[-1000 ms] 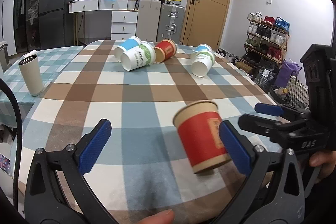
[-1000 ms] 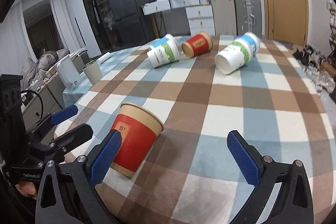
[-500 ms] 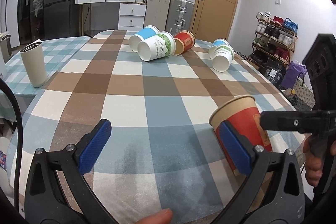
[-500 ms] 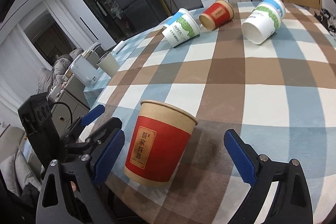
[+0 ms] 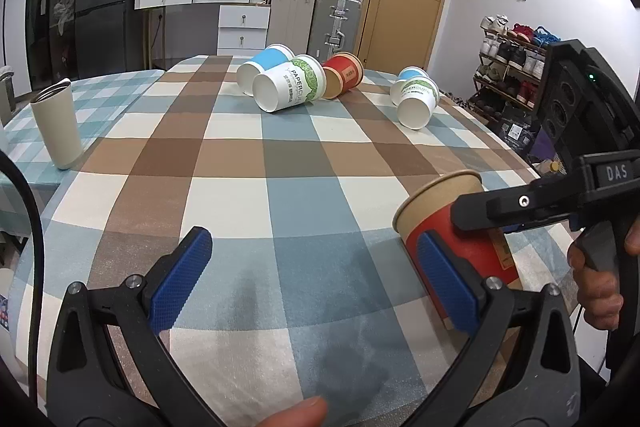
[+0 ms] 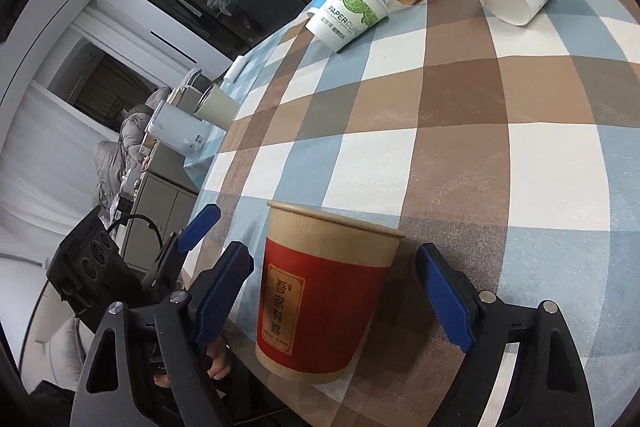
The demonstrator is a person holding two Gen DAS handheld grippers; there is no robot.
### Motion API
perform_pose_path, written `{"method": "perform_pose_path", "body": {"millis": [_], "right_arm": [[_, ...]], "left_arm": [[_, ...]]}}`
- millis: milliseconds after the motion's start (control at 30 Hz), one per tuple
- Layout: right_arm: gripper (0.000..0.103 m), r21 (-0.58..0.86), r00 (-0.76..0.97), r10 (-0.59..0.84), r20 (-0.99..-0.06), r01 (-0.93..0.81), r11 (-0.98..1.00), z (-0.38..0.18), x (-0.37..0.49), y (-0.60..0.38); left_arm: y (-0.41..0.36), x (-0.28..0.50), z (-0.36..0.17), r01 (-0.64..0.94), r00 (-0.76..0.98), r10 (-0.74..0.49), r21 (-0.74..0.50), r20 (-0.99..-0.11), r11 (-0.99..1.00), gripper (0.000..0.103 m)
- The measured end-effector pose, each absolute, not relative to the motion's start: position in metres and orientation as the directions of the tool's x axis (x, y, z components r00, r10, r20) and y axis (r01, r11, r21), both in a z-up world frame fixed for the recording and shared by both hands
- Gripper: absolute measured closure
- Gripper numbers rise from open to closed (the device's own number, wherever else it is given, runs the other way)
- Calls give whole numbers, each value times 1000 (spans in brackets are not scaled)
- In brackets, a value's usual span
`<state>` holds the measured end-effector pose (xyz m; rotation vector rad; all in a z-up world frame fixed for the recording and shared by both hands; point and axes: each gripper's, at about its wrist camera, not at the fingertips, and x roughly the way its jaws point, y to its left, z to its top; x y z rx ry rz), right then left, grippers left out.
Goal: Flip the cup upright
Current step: 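Grasp the red cup with the right tool while the left tool releases it, then rotate the red cup rim-up with the right tool and set it down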
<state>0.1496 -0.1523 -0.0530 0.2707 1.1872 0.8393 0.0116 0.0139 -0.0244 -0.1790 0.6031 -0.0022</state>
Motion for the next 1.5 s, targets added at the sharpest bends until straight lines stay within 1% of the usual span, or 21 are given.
{"method": "perform_pose_path", "body": {"millis": [100,200,367,500,600,767,900,967,1067,1200,1500], "right_arm": [[22,616,90,705,-704,-418,668,-56,155,-151],[33,639,63,717,-694,-406,654,-59,159,-151],[36,633,62,718,-693,-425,647,-56,155,-153],[37,589,132,711,-691,-468,659,-44,147,-157],[37,488,256,679,-688,-530,694,-27,136,-157],[37,301,453,623,-638,-597,743,-10,118,-150],[37,190,549,592,-591,-618,763,-6,108,-137],[37,151,576,561,-595,-606,781,-7,110,-130],[37,155,583,542,-605,-581,799,-11,119,-125],[37,151,600,532,-597,-567,809,-14,126,-120],[38,130,579,540,-610,-600,790,-21,125,-116]], "left_arm": [[14,12,-24,-53,824,-50,-165,-565,985,1],[13,12,-24,-52,823,-48,-160,-566,986,1],[14,12,-24,-53,823,-49,-164,-566,985,1],[14,12,-24,-56,822,-47,-163,-567,985,1],[14,12,-23,-57,822,-45,-161,-568,985,1],[14,11,-23,-60,824,-40,-157,-565,986,1],[14,11,-23,-60,823,-41,-158,-567,986,1],[14,11,-23,-61,824,-39,-157,-566,986,1],[15,11,-23,-62,824,-40,-160,-566,985,1],[15,11,-24,-63,823,-41,-162,-567,985,1],[16,10,-24,-64,823,-39,-161,-567,985,1]]}}
